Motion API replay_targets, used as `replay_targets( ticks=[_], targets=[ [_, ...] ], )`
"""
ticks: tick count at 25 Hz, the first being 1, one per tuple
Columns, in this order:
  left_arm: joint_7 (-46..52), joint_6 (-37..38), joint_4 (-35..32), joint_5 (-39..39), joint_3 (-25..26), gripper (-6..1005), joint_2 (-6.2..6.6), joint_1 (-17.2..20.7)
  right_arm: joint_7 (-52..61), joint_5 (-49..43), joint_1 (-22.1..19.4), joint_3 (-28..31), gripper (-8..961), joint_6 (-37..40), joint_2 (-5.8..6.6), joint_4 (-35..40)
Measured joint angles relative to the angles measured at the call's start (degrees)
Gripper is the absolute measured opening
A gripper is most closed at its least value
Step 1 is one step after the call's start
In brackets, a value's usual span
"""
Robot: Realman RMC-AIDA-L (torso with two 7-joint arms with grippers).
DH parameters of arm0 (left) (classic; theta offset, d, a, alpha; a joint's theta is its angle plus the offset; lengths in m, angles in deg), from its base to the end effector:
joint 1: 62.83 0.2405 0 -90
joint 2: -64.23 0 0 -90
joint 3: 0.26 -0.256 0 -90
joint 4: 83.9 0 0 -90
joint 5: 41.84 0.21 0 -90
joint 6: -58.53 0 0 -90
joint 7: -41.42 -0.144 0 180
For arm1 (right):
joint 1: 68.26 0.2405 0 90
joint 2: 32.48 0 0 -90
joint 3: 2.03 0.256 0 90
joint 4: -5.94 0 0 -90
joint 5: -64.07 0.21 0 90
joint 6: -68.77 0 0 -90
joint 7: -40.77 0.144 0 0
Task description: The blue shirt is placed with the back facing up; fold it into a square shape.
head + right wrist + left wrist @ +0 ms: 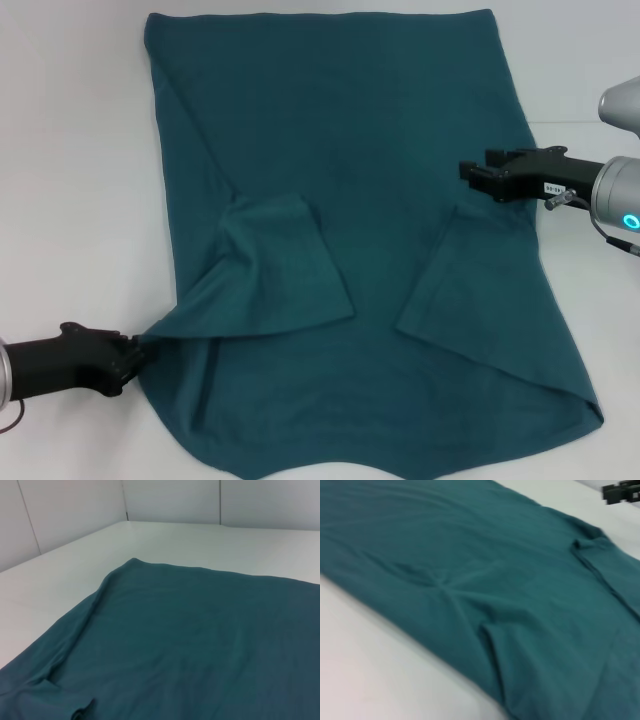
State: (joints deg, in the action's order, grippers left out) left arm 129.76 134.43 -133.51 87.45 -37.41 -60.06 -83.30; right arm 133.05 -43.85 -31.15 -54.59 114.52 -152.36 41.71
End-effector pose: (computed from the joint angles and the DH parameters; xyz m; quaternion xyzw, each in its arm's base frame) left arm -0.3357 0.3007 0.0001 -0.9039 -0.3411 -0.0953 0.2397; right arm 0.2601 0.4266 -0.0073 -0.8644 0.3165 0.1539 0.3591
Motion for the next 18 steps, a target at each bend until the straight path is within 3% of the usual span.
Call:
replay_targets(
  ticks=[3,18],
  targets=[
    [0.7,-2.0,0.6,-0.2,0.1,100,0.01,-0.2,0.0,0.0,0.0,0.1,446,0.0,0.00,0.0],
    [3.9,-0.1,-1.7,-2.2,6.8,62,0.19,0.8,2.6,0.0,0.4,1.2,446,-0.7,0.42,0.7]
  ],
)
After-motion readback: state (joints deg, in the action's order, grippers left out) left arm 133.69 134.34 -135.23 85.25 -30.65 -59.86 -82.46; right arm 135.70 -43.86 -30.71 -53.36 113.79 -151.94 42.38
